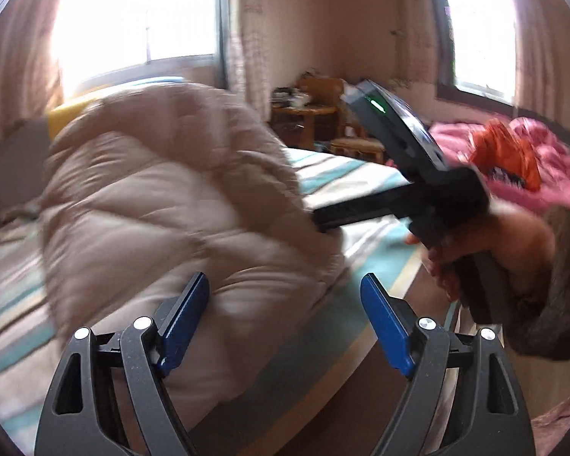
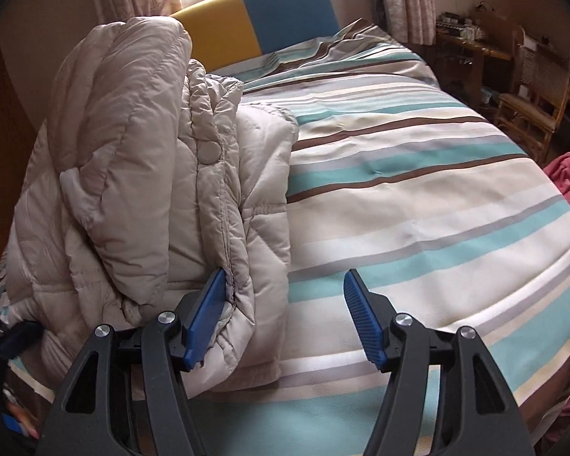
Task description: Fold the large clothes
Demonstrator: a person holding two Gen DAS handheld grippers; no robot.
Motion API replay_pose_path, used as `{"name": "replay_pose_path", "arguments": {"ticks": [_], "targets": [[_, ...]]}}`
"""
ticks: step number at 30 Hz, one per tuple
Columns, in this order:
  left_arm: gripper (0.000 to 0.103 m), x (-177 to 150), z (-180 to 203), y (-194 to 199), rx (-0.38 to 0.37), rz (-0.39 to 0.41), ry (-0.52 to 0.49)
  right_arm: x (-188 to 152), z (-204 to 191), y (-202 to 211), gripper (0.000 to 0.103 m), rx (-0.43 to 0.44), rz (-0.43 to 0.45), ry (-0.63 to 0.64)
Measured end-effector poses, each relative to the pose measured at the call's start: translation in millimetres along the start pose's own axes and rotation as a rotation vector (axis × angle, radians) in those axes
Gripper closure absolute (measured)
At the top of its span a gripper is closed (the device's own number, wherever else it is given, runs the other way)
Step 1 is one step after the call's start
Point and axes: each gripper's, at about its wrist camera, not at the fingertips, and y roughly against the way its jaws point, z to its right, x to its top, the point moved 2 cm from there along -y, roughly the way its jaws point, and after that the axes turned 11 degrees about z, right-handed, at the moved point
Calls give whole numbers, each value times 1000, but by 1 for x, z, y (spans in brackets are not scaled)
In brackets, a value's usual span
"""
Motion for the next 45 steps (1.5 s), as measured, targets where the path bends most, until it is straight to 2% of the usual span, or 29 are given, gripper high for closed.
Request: {"name": "replay_pose_path", "arguments": {"ticks": [4,10,11,15,17,21,25,30,38,41,45], "targets": [[21,6,-26,29,125,71,77,-4,3,4,41,-46,27,8],[21,5,-102,49,413,128,253,-6,11,7,40,-49,38,-22],[21,3,-115,49,463,119,287,-6,11,8,40,-54,42,-20],[21,2,-146,38,584,82,350,-9,12,10,40,-67,54,-31],[21,4,-155,28,602,69,377,-12,18,10,39,-134,38,-23],[21,22,-155,-6,582,13,369,-22,42,10,40,-86,10,-155],[21,30,-157,-28,566,-15,382,-18,40,22,41,-114,38,-106],[21,39,-153,-39,560,-49,335,6,36,40,41,-134,107,-72],[21,52,-150,-54,573,-104,312,77,-17,53,41,-53,232,4],[13,56,-152,-58,592,-128,302,102,-41,47,38,12,258,15],[13,60,-160,-65,599,-147,327,127,-74,32,38,65,269,40]]}}
